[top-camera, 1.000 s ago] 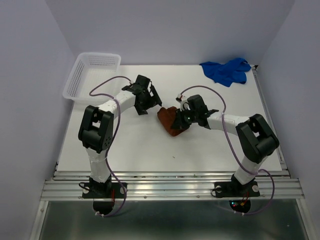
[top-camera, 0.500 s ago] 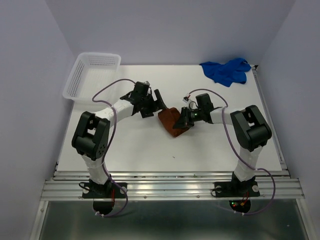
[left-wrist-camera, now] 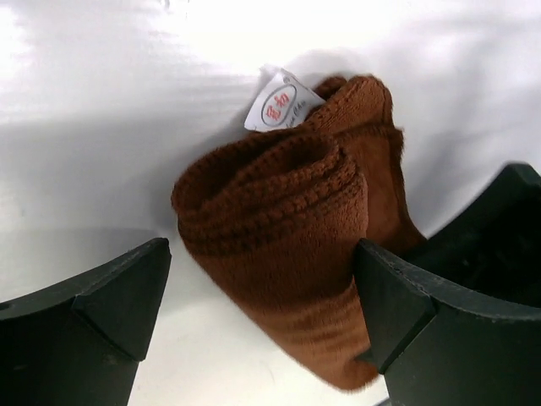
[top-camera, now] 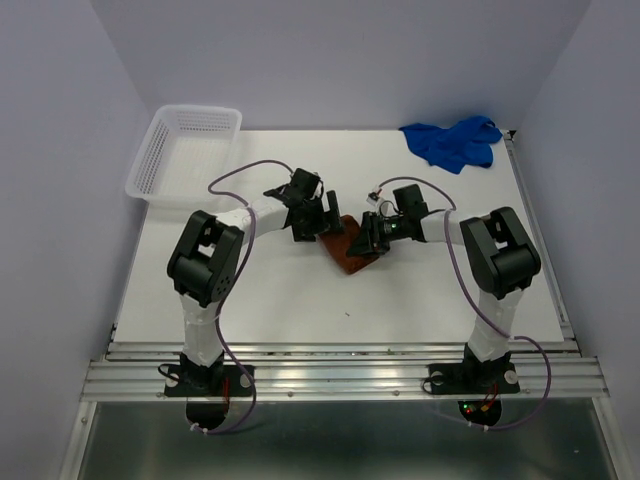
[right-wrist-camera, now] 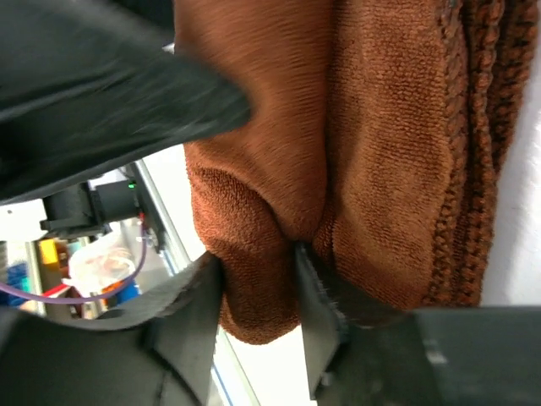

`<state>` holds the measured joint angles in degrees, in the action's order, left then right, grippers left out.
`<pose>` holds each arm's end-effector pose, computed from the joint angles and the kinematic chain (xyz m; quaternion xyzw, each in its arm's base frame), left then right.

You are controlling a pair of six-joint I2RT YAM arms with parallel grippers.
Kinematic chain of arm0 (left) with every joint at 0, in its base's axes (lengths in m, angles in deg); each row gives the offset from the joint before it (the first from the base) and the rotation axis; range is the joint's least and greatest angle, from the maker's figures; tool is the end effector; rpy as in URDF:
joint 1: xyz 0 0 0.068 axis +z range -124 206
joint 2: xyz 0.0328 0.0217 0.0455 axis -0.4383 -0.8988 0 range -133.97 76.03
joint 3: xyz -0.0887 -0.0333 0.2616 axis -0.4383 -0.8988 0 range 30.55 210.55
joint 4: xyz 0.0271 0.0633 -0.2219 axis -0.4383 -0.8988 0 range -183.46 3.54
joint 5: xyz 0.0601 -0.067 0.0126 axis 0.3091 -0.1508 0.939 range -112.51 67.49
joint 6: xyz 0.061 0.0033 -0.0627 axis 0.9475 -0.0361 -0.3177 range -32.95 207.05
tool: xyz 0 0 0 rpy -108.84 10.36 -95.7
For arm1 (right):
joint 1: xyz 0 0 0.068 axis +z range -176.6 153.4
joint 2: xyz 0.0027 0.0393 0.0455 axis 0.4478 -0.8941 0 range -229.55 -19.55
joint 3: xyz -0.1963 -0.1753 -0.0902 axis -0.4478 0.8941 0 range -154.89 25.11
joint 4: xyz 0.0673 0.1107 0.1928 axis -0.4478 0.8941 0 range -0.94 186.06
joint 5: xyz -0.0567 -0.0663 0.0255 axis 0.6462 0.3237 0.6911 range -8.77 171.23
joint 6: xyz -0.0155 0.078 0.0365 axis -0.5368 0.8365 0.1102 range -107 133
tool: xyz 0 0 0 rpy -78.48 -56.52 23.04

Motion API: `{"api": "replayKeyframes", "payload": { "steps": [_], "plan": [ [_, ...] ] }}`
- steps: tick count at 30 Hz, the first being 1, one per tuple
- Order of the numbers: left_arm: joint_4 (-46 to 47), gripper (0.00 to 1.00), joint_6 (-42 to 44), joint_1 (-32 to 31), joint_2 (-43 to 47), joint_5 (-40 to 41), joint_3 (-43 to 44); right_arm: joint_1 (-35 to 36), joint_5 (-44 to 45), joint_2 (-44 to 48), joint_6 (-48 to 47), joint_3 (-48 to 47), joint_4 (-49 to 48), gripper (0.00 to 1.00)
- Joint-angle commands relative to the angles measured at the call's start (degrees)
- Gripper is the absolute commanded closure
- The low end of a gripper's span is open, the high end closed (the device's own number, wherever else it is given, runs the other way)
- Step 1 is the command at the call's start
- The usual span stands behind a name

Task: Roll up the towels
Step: Roll the towel

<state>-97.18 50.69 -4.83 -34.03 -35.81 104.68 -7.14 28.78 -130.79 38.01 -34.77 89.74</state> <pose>0.3543 -0.2322 0.1813 -0.0018 0.9240 -0.2927 0.2460 0.3307 0.1822 0.1398 -0.1025 0.8543 0.4972 0.1119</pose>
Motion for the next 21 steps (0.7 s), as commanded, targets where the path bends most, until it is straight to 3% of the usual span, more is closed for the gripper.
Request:
{"api": "replayKeyframes", "payload": {
  "steps": [1, 3, 6, 10, 15, 21],
  "plan": [
    [-7.5, 0.05, 1.7, -1.3, -3.7, 6.7, 7.1, -0.3, 6.3, 2.6, -5.8, -1.2, 6.0, 0.53],
    [-10.1, 0.12, 1.0, -1.3, -5.7, 8.5, 9.5, -0.3, 6.2, 4.0, -7.4, -0.9, 6.3, 0.47],
    [-11.1, 0.32, 0.3, -1.3, -6.5, 9.7, 10.9, 1.8, 9.5, 7.6, -13.7, -1.0, 9.0, 0.39],
    [-13.9, 0.49, 0.2, -1.5, -7.4, 11.4, 13.8, 6.5, 23.4, 14.9, -18.0, -1.1, 10.8, 0.34],
    [-16.3, 0.54, 1.4, -1.6, -7.6, 11.6, 15.9, 11.3, 35.6, 19.1, -23.1, -0.6, 9.0, 0.29],
    [-19.6, 0.54, 2.3, -1.7, -8.6, 11.1, 19.2, 19.3, 48.0, 19.3, -31.9, 0.3, 5.3, 0.26]
  ]
}}
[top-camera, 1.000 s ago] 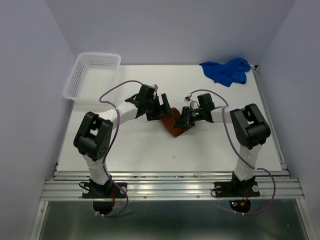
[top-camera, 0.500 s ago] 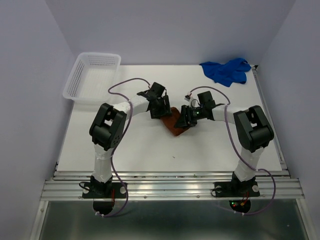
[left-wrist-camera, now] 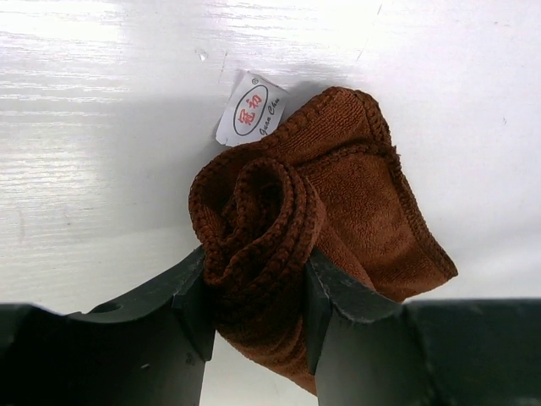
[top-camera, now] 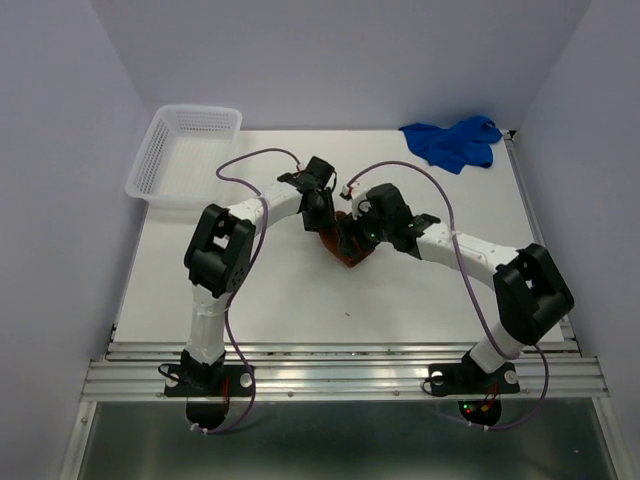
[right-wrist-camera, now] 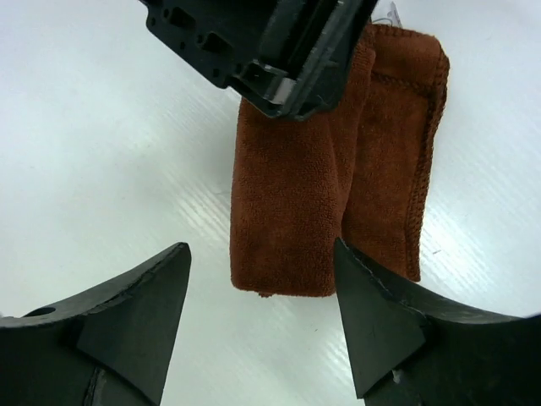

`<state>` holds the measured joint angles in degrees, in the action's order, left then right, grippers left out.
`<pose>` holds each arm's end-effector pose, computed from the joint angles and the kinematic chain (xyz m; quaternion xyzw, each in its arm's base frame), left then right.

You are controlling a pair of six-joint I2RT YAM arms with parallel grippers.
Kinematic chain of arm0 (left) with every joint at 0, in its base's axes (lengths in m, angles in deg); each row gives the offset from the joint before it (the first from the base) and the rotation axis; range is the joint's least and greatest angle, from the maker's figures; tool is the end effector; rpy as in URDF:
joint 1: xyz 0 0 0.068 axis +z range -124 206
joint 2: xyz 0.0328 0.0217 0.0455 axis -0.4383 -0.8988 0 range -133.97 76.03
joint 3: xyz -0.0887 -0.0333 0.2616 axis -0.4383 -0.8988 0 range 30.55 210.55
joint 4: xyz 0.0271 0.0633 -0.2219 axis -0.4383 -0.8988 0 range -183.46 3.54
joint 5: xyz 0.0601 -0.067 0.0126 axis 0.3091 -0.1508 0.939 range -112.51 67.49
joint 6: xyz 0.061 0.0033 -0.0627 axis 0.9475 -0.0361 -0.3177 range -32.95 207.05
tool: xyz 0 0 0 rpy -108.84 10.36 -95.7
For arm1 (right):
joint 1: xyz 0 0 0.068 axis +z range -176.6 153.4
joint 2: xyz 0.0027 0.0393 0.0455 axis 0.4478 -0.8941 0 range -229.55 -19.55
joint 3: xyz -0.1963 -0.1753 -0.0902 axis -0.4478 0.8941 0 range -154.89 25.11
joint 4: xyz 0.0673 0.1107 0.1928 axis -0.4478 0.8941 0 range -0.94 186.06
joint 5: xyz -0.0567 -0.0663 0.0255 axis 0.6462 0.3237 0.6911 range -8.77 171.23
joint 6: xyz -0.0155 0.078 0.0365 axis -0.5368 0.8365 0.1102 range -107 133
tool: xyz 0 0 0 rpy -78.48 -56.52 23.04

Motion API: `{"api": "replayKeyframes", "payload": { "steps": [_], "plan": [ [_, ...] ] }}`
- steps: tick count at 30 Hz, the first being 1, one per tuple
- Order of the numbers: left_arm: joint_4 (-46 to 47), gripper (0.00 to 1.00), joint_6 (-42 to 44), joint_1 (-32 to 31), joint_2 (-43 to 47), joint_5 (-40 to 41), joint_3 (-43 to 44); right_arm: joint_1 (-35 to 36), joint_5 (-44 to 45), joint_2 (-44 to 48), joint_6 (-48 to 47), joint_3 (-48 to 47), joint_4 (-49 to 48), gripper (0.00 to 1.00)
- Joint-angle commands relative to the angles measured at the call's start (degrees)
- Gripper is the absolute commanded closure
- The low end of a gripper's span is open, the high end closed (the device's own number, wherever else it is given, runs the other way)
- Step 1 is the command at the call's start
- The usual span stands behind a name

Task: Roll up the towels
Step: Roll the towel

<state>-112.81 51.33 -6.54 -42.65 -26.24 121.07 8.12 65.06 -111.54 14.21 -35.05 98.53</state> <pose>0.3799 -0.2484 0.1789 -0.0165 0.9518 -0.1966 0.2348 0.2787 0.2195 0.2232 -0.3156 0.8470 0.2478 0.3487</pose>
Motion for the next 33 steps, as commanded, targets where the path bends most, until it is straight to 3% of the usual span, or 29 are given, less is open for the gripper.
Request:
{"api": "replayKeyframes", "payload": {
  "steps": [1, 8, 13, 16, 17, 19, 21, 22, 23, 28, 33],
  "plan": [
    [-4.1, 0.54, 1.6, 0.0, -0.1, 1.5, 3.0, 4.8, 14.3, -0.8, -9.2, 0.5, -3.7, 0.26],
    [-7.9, 0.54, 0.1, 0.1, -2.3, 0.8, 6.1, 9.7, 20.2, -4.4, -13.7, 0.6, -4.9, 0.26],
    [-7.2, 0.54, -1.2, 0.6, -3.3, -2.2, 6.2, 12.2, 29.1, -7.3, -13.3, 1.9, -5.4, 0.34],
    [-7.0, 0.52, -1.7, 1.3, -3.0, -2.9, 6.0, 12.7, 34.9, -9.0, -11.9, 2.1, -5.7, 0.60],
    [-6.4, 0.50, -1.8, 1.9, -2.4, -3.3, 5.5, 12.7, 36.1, -9.3, -11.2, 2.1, -5.7, 0.74],
    [-5.4, 0.36, -2.2, 2.5, -1.6, -4.3, 4.8, 12.7, 39.4, -9.8, -10.4, 1.8, -5.6, 0.88],
    [-3.2, 0.16, -2.2, 3.2, 0.4, -5.0, 3.3, 12.1, 39.2, -9.9, -8.8, 1.1, -5.3, 0.93],
    [-2.4, 0.04, -2.3, 3.6, 1.2, -5.1, 2.6, 11.6, 35.6, -9.9, -6.8, 0.7, -4.6, 0.93],
    [-0.5, 0.01, -2.8, 3.8, 3.0, -5.0, 1.2, 9.9, 33.1, -9.4, -4.1, 0.1, -4.1, 0.94],
    [4.5, 0.01, -3.8, 5.4, 8.5, -4.6, -3.3, 2.8, 11.4, -7.5, 3.9, -0.1, -4.0, 0.95],
    [11.9, 0.01, -4.3, 8.3, 12.7, -9.6, -8.8, -3.9, -5.3, -9.0, 8.6, -1.8, -4.2, 0.96]
  ]
}}
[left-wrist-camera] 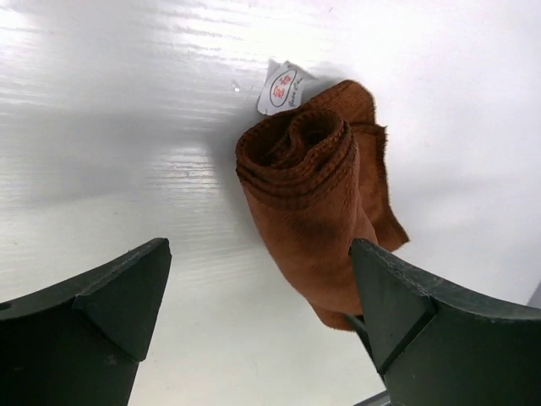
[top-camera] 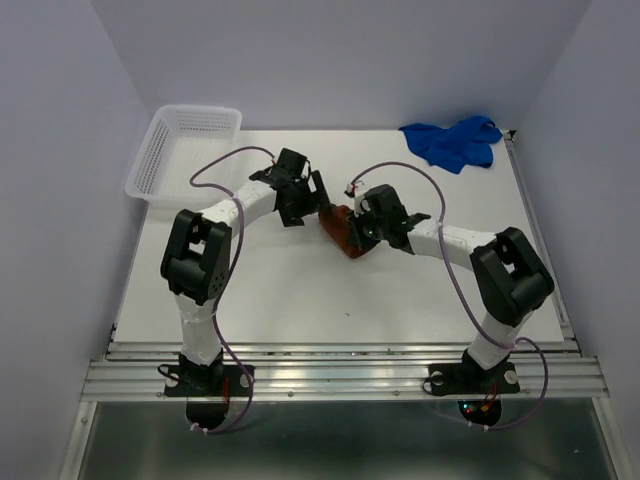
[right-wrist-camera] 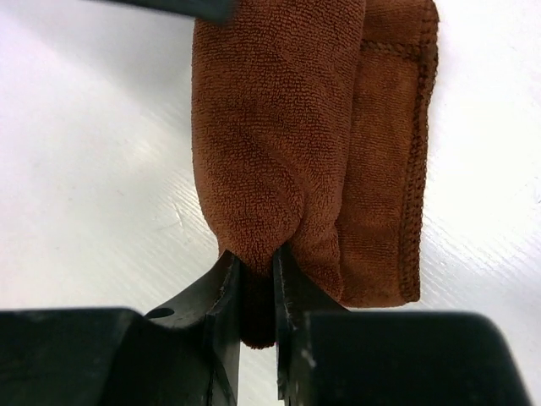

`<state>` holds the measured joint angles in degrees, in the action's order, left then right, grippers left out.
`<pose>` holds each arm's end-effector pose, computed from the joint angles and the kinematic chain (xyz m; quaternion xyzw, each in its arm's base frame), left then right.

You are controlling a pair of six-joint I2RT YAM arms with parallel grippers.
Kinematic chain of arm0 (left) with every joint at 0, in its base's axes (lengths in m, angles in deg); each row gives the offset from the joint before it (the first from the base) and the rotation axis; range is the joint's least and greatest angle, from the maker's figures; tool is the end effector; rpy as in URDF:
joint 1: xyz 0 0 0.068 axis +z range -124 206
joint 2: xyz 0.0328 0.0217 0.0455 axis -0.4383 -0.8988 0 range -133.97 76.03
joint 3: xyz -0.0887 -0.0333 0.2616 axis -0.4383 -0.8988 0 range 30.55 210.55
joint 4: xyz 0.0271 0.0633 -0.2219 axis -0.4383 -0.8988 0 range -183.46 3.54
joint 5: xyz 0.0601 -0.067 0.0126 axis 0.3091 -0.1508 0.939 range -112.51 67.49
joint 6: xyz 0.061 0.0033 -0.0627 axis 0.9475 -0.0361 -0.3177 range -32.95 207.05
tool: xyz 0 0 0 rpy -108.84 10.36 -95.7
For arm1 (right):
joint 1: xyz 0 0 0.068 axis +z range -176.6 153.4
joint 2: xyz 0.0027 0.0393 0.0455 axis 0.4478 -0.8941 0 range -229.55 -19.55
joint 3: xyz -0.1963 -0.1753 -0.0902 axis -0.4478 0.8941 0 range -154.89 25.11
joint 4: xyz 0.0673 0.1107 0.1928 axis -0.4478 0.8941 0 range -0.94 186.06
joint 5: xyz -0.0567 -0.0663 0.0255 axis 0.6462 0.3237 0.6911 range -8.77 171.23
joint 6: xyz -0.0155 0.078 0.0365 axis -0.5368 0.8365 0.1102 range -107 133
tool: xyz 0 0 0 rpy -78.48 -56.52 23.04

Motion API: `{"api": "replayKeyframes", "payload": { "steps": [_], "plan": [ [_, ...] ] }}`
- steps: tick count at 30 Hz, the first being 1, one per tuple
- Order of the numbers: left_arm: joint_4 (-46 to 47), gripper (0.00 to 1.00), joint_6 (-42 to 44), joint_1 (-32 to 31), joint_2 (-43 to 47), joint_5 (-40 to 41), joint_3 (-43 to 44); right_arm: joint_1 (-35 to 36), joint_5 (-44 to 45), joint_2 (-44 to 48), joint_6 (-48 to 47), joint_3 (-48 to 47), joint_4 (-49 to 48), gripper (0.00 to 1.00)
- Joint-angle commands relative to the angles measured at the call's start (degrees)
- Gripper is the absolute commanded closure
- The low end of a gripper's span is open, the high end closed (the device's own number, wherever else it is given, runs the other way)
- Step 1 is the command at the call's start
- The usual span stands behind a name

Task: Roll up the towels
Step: Roll the towel, then place the rolled towel into the container

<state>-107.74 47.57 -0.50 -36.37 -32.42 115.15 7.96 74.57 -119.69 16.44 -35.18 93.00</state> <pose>0.3862 -0.2075 0.2026 -0.0755 0.9308 -0.2575 0.2480 0.3069 0.2224 0.1835 -0.2683 0.8785 0.1781 0.3530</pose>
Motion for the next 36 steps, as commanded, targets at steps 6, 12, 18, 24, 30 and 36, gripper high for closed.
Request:
{"api": "replayKeyframes", "payload": {
  "steps": [6, 12, 18, 24, 30, 36],
  "plan": [
    [12.0, 0.01, 0.5, 2.3, 8.0, -6.4, -5.1, -11.8, -33.6, -5.9, 13.9, -4.1, 1.1, 0.94],
    [16.8, 0.01, 2.9, 1.3, 8.0, -10.6, -6.8, -18.0, -41.2, -9.7, 20.8, -5.8, 0.2, 0.94],
    [19.3, 0.01, 2.5, -0.3, 3.6, -15.0, -5.5, -21.6, -45.3, -15.1, 21.2, -6.9, 0.3, 0.93],
    [20.1, 0.01, 1.9, -1.4, -1.4, -18.4, -3.2, -22.2, -44.4, -17.2, 21.5, -6.8, 0.3, 0.93],
    [19.6, 0.01, 2.7, -2.2, -4.1, -19.4, -2.3, -22.7, -44.2, -19.4, 23.3, -8.1, 0.4, 0.93],
    [20.4, 0.01, 1.9, -2.9, -6.3, -18.9, -2.3, -23.8, -45.6, -22.0, 25.4, -9.4, 0.4, 0.92]
  ]
}}
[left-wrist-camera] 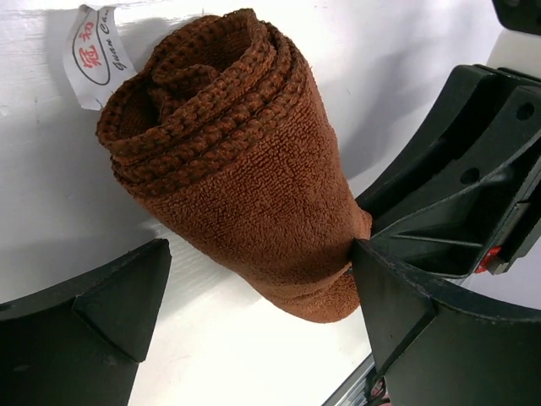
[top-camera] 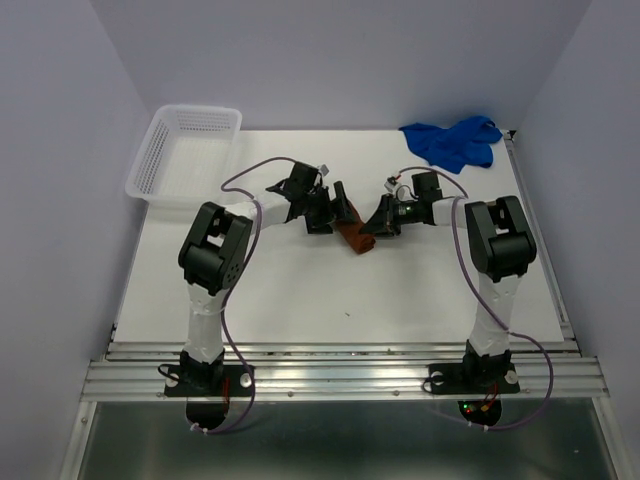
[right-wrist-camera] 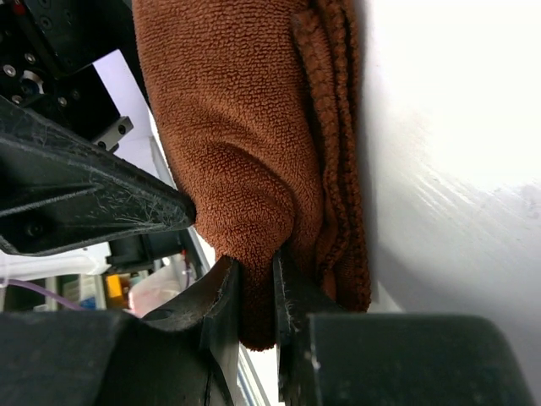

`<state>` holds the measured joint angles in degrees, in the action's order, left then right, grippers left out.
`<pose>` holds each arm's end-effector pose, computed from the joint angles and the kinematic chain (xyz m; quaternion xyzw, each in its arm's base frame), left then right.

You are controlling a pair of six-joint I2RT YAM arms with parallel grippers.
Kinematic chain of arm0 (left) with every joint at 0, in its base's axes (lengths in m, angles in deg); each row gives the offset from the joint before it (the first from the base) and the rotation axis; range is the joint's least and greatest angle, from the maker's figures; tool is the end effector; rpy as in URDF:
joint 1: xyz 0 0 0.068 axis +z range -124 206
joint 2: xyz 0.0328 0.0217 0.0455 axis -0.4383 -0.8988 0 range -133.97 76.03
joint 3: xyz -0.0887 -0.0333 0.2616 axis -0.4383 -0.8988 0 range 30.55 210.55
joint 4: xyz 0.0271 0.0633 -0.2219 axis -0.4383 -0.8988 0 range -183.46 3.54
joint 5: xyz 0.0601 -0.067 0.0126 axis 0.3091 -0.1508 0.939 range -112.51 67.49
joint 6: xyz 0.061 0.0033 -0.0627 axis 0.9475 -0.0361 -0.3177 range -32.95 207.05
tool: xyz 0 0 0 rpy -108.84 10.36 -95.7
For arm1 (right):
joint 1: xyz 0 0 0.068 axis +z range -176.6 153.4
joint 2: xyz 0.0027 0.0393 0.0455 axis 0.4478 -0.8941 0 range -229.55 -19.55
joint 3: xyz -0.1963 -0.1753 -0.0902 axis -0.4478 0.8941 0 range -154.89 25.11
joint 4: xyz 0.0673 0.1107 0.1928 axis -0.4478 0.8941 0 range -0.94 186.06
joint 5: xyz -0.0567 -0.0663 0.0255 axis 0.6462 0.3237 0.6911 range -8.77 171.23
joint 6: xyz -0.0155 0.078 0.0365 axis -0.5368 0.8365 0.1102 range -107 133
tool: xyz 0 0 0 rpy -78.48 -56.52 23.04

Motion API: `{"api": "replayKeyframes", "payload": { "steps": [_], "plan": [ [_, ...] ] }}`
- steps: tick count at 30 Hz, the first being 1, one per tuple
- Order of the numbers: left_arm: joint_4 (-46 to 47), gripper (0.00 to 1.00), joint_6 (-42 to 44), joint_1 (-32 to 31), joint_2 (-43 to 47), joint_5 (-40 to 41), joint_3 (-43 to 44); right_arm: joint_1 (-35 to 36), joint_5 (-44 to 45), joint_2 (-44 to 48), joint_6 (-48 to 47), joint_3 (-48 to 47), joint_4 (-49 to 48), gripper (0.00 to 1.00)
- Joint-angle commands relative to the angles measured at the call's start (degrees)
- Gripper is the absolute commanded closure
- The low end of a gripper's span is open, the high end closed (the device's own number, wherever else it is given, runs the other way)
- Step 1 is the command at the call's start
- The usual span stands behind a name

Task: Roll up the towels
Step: Place the rolled towel into the container

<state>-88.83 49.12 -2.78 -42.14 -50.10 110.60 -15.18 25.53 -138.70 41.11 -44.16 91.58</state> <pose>0.3867 -0.2534 0.1739 0.0292 0.8871 -0.4045 0.2206 0.3859 0.1434 0.1310 -0.0275 0.8500 0.5126 0.1186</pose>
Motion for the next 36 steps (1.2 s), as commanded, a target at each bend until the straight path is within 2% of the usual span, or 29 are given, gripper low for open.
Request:
{"api": "replayKeyframes", "payload": {
  "steps": [1, 15, 18, 19, 20, 21, 22, 23, 24, 26, 27, 31, 33, 36],
  "plan": [
    [1.8, 0.01, 0.1, -0.6, -0.7, -1.2, 2.2, -1.1, 3.4, -3.3, 1.0, -0.3, 2.0, 0.92],
    [3.3, 0.23, 0.2, -1.6, -5.4, 0.3, 5.0, -4.1, 2.6, -7.8, 4.0, 0.5, 1.9, 0.91],
    [3.3, 0.45, 0.1, -1.8, -6.3, 0.2, 5.6, -4.1, 3.8, -7.8, 3.9, 0.0, 2.2, 0.86],
    [3.3, 0.64, 0.1, -1.8, -6.5, 0.2, 6.0, -4.1, 3.8, -7.8, 3.0, -0.2, 2.6, 0.84],
    [3.3, 0.79, 0.3, -1.7, -6.6, 0.7, 6.3, -4.1, 3.8, -7.5, 2.3, -0.9, 3.9, 0.76],
    [3.1, 0.97, 0.3, -1.7, -6.8, 1.4, 7.1, -4.1, 3.8, -7.0, 0.3, -1.2, 4.5, 0.70],
    [2.8, 1.00, 0.5, -1.7, -6.8, 2.0, 7.8, -4.1, 3.9, -6.1, -0.7, -1.2, 4.8, 0.64],
    [2.5, 1.00, 0.8, -1.6, -6.8, 3.6, 8.4, -4.1, 4.0, -4.9, -1.8, -1.2, 5.0, 0.60],
    [2.5, 1.00, 0.9, -1.2, -6.2, 4.5, 9.1, -4.1, 3.9, -1.8, -3.1, -1.4, 5.5, 0.49],
    [3.2, 1.00, 0.8, -0.6, -5.0, 6.1, 9.8, -4.1, 4.2, 2.2, -5.8, -1.5, 5.5, 0.36],
    [4.8, 1.00, 0.6, 0.5, -3.4, 6.4, 9.8, -4.1, 3.9, 6.1, -7.3, -1.5, 5.4, 0.00],
    [11.5, 1.00, -1.2, 4.0, 1.6, 7.1, 8.2, -4.1, 4.4, 14.6, -7.9, -1.7, 4.2, 0.00],
    [14.7, 1.00, -1.8, 6.1, 3.7, 6.1, 8.5, -4.1, 7.6, 17.4, -7.1, -1.4, 4.0, 0.00],
    [14.8, 1.00, -0.6, 10.5, 5.8, 7.3, 11.0, -4.1, 14.0, 21.8, -6.8, -0.3, 3.9, 0.00]
  ]
}}
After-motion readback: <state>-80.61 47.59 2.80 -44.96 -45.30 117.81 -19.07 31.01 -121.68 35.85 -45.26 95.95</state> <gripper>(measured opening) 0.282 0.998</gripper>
